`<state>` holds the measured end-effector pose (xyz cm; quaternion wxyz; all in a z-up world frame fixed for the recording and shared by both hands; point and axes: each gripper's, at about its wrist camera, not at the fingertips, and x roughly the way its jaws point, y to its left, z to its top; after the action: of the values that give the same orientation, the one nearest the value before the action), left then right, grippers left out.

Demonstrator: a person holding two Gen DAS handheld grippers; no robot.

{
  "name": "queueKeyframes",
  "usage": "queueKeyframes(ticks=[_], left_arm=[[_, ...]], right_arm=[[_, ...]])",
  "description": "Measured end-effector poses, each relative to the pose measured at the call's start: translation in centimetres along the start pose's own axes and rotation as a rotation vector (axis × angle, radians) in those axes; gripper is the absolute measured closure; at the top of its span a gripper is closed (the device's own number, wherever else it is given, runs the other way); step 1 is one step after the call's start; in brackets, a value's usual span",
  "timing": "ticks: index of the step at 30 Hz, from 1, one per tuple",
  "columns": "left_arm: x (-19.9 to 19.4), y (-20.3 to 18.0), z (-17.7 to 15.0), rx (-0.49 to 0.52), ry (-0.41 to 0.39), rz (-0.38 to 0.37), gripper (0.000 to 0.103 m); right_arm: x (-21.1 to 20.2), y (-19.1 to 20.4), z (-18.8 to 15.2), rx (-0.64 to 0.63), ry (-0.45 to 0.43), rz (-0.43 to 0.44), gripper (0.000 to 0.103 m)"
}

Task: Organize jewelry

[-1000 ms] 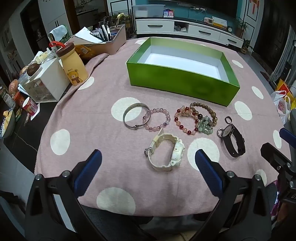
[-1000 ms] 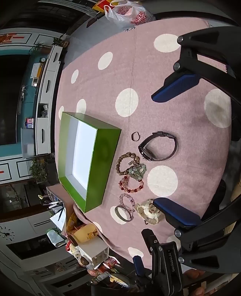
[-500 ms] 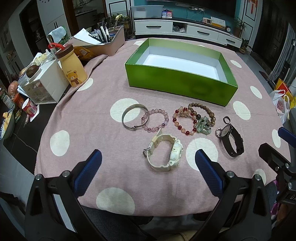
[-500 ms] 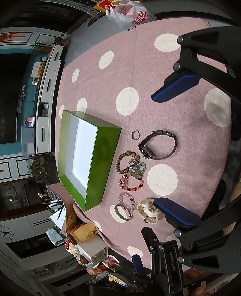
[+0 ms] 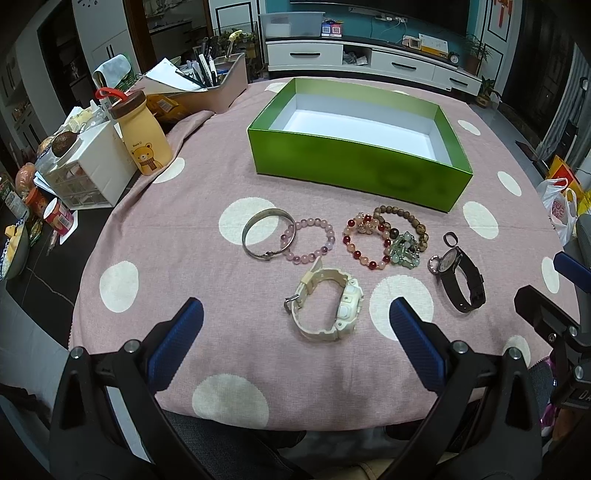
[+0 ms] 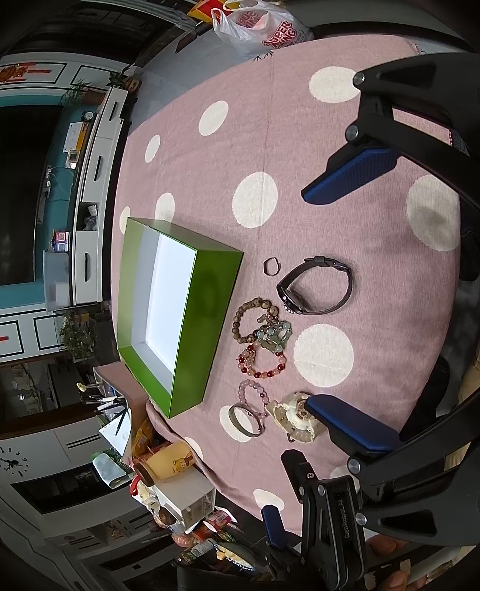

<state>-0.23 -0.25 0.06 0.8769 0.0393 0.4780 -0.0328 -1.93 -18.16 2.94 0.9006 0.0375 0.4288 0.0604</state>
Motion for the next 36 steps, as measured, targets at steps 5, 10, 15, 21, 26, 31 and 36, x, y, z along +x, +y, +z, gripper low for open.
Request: queueKeyframes(ticks=[5, 10, 15, 21, 26, 31, 36], left_arm=[[-0.01, -0.05, 0.06, 0.001, 0.001, -0.002, 0.002], [-0.01, -0.17, 0.02, 0.002, 0.001, -0.002, 0.002], [0.05, -0.33, -0.11, 0.006, 0.002, -0.004, 0.002], [0.05, -0.34, -0.12, 0.005, 0.002, -0.005, 0.002], [0.13, -0.66, -0.27, 0.010, 0.002, -0.010, 0.002], [0.11, -0.69, -0.30, 0.013, 0.002, -0.013, 0.002], [0.15, -0.65, -0.32, 0.016, 0.006, -0.016, 0.002]], right_arm=[[0.00, 0.02, -0.10, 0.000, 0.000, 0.000, 0.001], [-0.11, 0.14, -0.06, -0.001, 0.000, 0.001, 0.001], [-0.53, 0.32, 0.06, 0.000, 0.002, 0.004, 0.001], [0.09, 0.06, -0.24, 0.002, 0.002, 0.002, 0.001], [0.05, 0.11, -0.32, 0.004, 0.002, 0.003, 0.001], [-0.03, 0.01, -0.30, 0.004, 0.000, 0.008, 0.001], [0.03, -0.17, -0.26, 0.011, 0.004, 0.009, 0.001]])
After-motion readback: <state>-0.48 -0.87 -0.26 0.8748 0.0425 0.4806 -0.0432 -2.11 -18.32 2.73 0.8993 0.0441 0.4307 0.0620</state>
